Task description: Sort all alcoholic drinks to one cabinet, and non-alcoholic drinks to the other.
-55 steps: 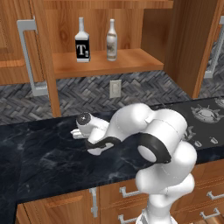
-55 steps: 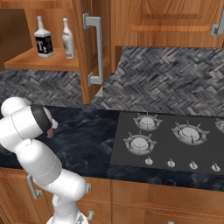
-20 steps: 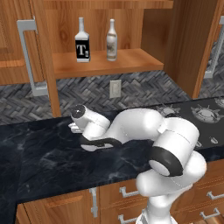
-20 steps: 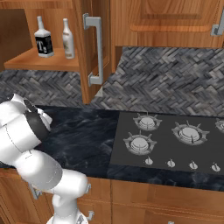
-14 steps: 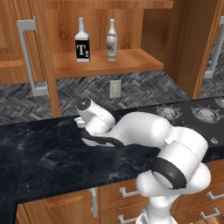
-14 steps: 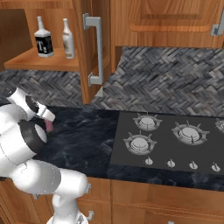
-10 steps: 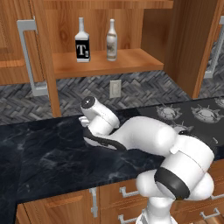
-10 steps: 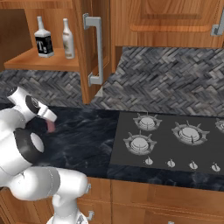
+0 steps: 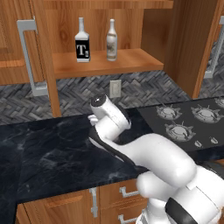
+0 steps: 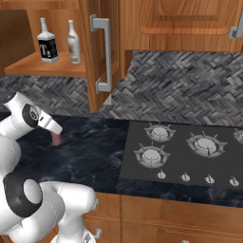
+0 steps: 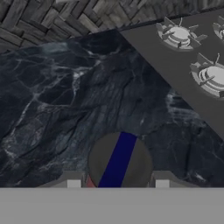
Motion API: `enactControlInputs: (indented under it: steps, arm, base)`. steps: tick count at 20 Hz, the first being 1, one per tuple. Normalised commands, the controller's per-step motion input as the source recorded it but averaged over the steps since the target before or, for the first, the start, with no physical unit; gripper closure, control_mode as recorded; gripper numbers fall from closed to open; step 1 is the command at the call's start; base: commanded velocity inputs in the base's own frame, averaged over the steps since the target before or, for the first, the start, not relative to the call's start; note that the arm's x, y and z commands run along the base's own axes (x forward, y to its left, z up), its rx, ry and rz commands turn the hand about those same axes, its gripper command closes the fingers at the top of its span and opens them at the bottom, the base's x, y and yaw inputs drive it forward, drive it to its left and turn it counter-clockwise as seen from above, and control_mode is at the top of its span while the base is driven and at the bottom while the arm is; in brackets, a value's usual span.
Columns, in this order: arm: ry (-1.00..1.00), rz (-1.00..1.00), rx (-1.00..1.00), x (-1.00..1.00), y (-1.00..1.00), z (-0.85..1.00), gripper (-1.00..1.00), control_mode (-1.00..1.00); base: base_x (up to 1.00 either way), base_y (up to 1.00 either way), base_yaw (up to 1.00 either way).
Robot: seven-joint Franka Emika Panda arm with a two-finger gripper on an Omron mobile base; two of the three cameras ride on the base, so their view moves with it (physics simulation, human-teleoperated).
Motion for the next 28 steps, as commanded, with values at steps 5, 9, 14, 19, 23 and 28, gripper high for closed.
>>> enactControlInputs:
  steps: [5,9,14,19,23,28]
  arm:
    - [-0.03,-0.05,0.0,-0.5,-0.2,0.42,1.0,-1.0]
    - [-0.03,-0.06,0.0,-0.48,-0.1,0.5,1.0,-1.0]
    - [-0.03,-0.06,0.0,-0.46,-0.02,0.53,1.0,-1.0]
    - [0.0,-0.07,0.0,-0.41,-0.01,0.48,1.0,-1.0]
    - [0.0,-0.06,0.0,-0.42,-0.05,0.45,1.0,-1.0]
    - [0.0,0.0,0.0,-0.23,-0.21,0.22,1.0,-1.0]
  base:
    - [0.0,0.0,0.0]
    - [0.0,0.0,0.0]
    - [0.0,0.0,0.0]
    - [0.0,0.0,0.0]
    - [0.0,0.0,0.0]
    - [0.0,0.0,0.0]
